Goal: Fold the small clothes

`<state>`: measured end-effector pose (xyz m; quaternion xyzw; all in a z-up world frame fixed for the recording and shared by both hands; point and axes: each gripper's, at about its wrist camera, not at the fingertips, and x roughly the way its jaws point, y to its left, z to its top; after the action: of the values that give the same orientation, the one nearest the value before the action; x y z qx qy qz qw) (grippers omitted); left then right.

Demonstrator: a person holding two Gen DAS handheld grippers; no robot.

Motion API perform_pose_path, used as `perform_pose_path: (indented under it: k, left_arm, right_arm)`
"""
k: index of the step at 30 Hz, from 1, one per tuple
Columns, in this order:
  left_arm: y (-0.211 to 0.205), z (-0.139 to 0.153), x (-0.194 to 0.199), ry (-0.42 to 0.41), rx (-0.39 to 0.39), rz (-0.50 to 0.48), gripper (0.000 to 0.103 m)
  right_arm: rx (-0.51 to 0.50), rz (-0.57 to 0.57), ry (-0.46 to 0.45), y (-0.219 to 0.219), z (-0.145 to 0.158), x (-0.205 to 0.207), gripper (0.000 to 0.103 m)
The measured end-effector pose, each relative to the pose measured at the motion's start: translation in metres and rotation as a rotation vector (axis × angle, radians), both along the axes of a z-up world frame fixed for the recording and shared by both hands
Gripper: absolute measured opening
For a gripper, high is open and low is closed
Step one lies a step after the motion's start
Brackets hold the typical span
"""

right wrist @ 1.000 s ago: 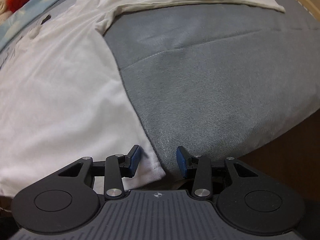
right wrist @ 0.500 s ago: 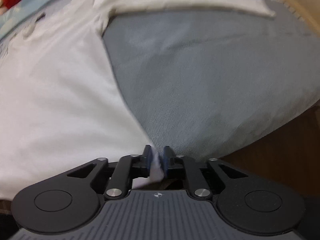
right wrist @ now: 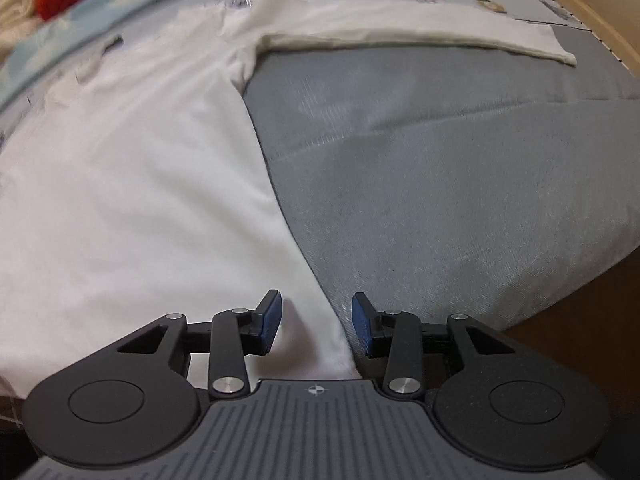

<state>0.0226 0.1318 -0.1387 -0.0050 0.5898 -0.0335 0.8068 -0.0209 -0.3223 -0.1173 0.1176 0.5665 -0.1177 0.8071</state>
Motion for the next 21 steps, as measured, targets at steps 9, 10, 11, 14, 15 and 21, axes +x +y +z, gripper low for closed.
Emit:
perform_pose_path:
  k: [9,10,11,14,15,21]
  left_arm:
    - [-0.007,0.009,-0.012,-0.025,0.005,-0.006,0.028]
    - [-0.007,0.01,-0.012,-0.03,0.007,-0.006,0.029]
    - [-0.008,0.012,-0.012,-0.036,0.009,-0.006,0.035]
    - [-0.013,0.019,-0.011,-0.068,0.019,-0.012,0.041]
    - [-0.014,0.021,-0.01,-0.079,0.023,-0.015,0.041]
    - [-0.016,0.029,-0.004,-0.135,0.02,0.014,0.042]
  right_arm:
    - [-0.028,-0.016,-0.285,0.0,0.064,-0.007,0.041]
    - [-0.029,-0.015,-0.348,-0.002,0.08,-0.009,0.041]
    - [-0.029,-0.013,-0.398,-0.007,0.093,-0.009,0.043]
    - [-0.06,0.023,-0.579,-0.016,0.136,-0.015,0.053]
    - [-0.08,0.046,-0.643,-0.018,0.151,-0.018,0.056]
    - [-0.146,0.081,-0.831,-0.04,0.185,-0.019,0.067]
